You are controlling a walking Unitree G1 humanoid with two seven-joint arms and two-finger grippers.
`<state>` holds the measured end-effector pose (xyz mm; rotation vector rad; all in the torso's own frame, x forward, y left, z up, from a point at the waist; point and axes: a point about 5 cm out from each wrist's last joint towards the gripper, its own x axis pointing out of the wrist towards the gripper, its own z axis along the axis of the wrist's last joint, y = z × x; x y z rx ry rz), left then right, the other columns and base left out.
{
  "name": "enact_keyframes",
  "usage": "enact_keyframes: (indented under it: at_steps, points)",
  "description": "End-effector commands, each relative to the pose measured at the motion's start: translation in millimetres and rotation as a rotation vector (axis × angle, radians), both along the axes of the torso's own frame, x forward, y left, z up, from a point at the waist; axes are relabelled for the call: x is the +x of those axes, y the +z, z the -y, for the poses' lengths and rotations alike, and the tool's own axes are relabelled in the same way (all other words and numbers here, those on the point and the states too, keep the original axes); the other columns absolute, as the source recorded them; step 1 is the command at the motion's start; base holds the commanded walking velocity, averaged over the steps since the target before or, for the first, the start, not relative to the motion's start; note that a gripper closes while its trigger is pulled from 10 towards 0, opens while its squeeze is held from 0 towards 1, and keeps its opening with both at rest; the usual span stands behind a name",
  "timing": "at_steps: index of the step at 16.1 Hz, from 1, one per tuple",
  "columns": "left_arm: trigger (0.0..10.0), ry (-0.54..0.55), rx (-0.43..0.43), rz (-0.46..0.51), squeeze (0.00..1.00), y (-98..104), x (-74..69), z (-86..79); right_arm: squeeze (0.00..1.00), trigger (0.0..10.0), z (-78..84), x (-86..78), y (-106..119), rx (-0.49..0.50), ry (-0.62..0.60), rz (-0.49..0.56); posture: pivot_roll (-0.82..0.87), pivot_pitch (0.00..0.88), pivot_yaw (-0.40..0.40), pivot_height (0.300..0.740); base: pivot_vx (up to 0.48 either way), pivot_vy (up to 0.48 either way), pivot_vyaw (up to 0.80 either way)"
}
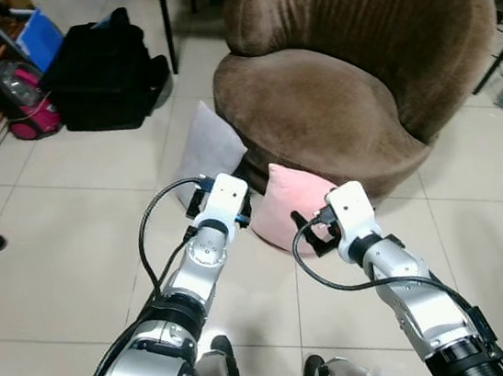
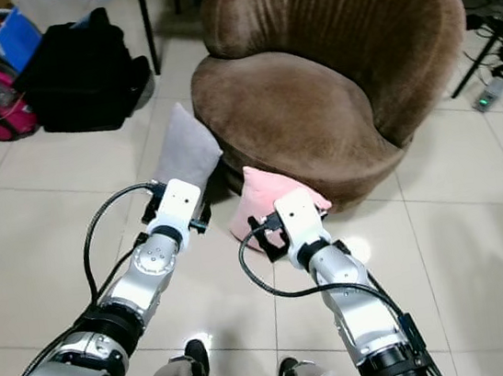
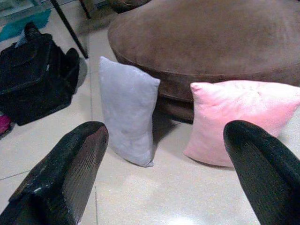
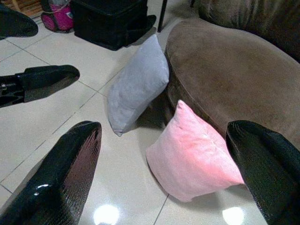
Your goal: Move the pillow to the sofa from floor
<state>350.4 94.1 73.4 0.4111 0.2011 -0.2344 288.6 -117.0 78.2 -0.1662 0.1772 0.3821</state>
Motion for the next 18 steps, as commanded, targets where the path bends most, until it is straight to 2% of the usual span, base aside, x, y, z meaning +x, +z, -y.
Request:
enact_keyframes:
  at_steps: [1,6,13,14,15,16,18]
  points:
    - [10.0,-0.017,-0.011,-0.022,1.00,-2.9,-2.2,5.5,0.00,10.0,4.0,-2.0,-1.1,-0.006,-0.009,-0.006,0.04,0.195,-0.085,0.740,0.000,0.000,0.00]
    - [10.0,-0.042,-0.009,-0.006,1.00,-0.9,-2.6,10.2,0.00,10.0,6.9,-3.4,-0.8,-0.006,-0.023,-0.005,0.03,0.203,-0.086,0.740,0.000,0.000,0.00]
    - [10.0,-0.035,-0.026,-0.008,1.00,-2.9,-3.9,4.8,0.00,10.0,11.8,-4.9,-1.0,-0.009,-0.041,-0.003,0.04,0.202,-0.090,0.740,0.000,0.000,0.00]
    - [10.0,-0.006,-0.079,0.001,1.00,-1.6,-3.6,-4.1,0.00,10.0,17.9,-4.2,0.6,0.003,-0.067,0.013,0.04,0.193,-0.093,0.740,0.000,0.000,0.00]
    - [10.0,0.043,-0.132,0.025,1.00,2.2,-3.0,-21.1,0.00,10.0,26.4,-2.7,7.0,0.031,-0.094,0.066,0.06,0.185,-0.095,0.740,0.000,0.000,0.00]
    - [10.0,0.071,-0.137,0.045,1.00,4.1,-3.5,-31.4,0.00,10.0,30.6,-2.3,10.2,0.041,-0.101,0.096,0.08,0.175,-0.096,0.740,0.000,0.000,0.00]
    - [10.0,0.153,-0.177,0.164,1.00,17.3,-13.7,-67.0,0.00,10.0,49.6,-2.9,18.8,0.045,-0.162,0.194,0.11,0.148,-0.096,0.740,0.000,0.000,0.00]
